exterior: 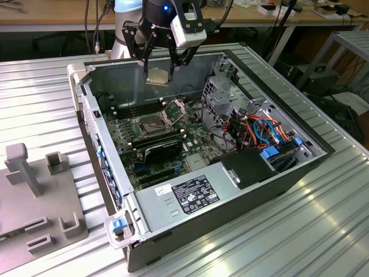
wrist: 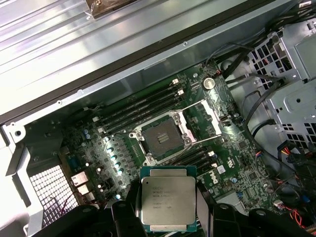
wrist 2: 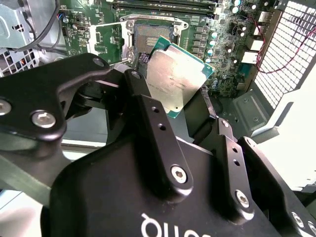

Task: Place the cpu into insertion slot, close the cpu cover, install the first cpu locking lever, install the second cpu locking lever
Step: 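Place the cpu into insertion slot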

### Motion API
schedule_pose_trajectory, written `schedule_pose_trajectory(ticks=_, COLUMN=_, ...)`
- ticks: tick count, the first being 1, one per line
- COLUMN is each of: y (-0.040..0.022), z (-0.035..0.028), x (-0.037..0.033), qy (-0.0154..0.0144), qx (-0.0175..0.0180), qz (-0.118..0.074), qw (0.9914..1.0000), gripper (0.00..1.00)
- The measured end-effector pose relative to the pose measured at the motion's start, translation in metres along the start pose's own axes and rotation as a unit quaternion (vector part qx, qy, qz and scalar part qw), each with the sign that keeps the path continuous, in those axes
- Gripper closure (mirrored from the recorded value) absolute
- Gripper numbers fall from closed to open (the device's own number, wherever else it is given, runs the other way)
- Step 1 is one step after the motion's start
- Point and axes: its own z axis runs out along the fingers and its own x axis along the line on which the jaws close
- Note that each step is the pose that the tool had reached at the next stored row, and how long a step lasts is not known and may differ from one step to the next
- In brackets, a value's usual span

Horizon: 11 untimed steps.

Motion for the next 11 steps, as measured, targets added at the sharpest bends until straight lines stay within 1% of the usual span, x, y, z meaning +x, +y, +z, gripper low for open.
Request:
schedule_pose_trajectory(ticks=7, y=0.0000, z=0.0000, x=0.0000, qy=-0.0001, qx=0.0000, qz=0.001, qw=1.00000, gripper=0.45)
schedule_pose_trajectory(ticks=8, y=0.0000, z=0.0001, x=0.0000, qy=-0.0003, qx=0.0001, qz=0.006, qw=0.99998, gripper=0.45)
schedule_pose_trajectory(ticks=9, y=0.0000, z=0.0002, x=0.0000, qy=-0.0008, qx=0.0004, qz=0.018, qw=0.99984, gripper=0.45)
schedule_pose_trajectory(ticks=11, y=0.0000, z=0.0004, x=0.0000, qy=-0.0015, qx=0.0008, qz=0.033, qw=0.99945, gripper=0.45)
